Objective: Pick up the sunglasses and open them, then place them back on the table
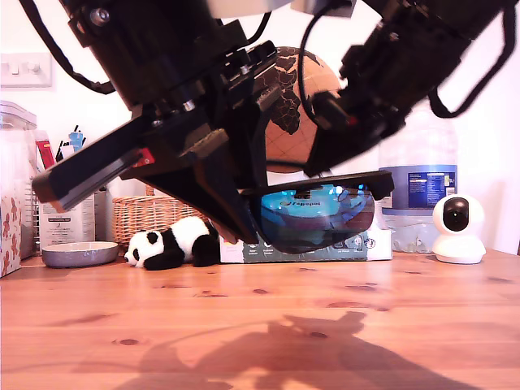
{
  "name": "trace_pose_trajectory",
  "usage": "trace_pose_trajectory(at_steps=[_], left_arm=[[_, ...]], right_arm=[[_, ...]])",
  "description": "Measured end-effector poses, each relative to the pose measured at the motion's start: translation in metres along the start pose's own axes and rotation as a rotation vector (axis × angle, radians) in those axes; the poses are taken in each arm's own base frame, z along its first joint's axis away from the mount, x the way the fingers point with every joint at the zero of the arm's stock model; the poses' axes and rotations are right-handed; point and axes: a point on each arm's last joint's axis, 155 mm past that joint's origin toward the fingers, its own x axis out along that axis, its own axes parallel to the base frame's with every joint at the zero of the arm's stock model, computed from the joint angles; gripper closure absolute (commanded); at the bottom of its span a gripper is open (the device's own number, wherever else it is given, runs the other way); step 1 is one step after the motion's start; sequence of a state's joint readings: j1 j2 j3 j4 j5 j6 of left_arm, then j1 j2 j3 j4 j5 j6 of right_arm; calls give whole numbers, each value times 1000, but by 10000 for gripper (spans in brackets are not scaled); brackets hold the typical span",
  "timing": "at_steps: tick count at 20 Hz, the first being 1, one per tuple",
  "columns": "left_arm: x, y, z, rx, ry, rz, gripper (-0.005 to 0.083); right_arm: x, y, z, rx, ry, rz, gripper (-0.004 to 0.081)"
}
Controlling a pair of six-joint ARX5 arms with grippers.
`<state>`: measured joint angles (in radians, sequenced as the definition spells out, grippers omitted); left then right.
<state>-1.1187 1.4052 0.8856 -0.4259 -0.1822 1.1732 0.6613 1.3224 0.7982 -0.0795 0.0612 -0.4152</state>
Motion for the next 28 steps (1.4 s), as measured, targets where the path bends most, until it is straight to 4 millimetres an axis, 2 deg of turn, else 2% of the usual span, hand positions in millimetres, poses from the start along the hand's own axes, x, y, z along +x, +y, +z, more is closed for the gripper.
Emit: trace_pose_trajectory(at_steps=[5, 8, 10, 12, 13, 14, 15, 19, 22, 26, 28], left_arm=[[0, -4, -1, -13, 5, -15, 792], [0, -6, 0, -9, 5, -22, 792], [0, -7, -1, -8, 7, -25, 792], [0, -8, -2, -6, 15, -30, 792], [0, -9, -3, -6, 19, -31, 792], [0, -9, -4, -5, 21, -34, 792], [-1, -10, -4, -4, 22, -35, 792], [-1, -11, 1, 22, 18, -34, 792], [-2, -10, 0, 35, 28, -28, 792], [-2, -9, -4, 45, 47, -22, 792], [-3, -11, 1, 67, 42, -22, 792]], right_arm=[[-4, -38, 27, 101, -109, -154, 559], [-5, -40, 28, 99, -92, -156, 561], [-7, -27, 30, 9, -63, -65, 560], [-11, -4, 26, -106, -25, 72, 536], [-13, 5, 19, -128, -2, 118, 481], [-14, 13, 12, -222, 15, 161, 438], [-15, 17, 8, -288, 21, 180, 425], [-16, 24, 13, -459, -31, 214, 416], [-13, 30, 13, -479, -45, 245, 416], [7, 41, -8, -498, 15, 296, 417], [13, 39, -6, -503, 5, 282, 417]])
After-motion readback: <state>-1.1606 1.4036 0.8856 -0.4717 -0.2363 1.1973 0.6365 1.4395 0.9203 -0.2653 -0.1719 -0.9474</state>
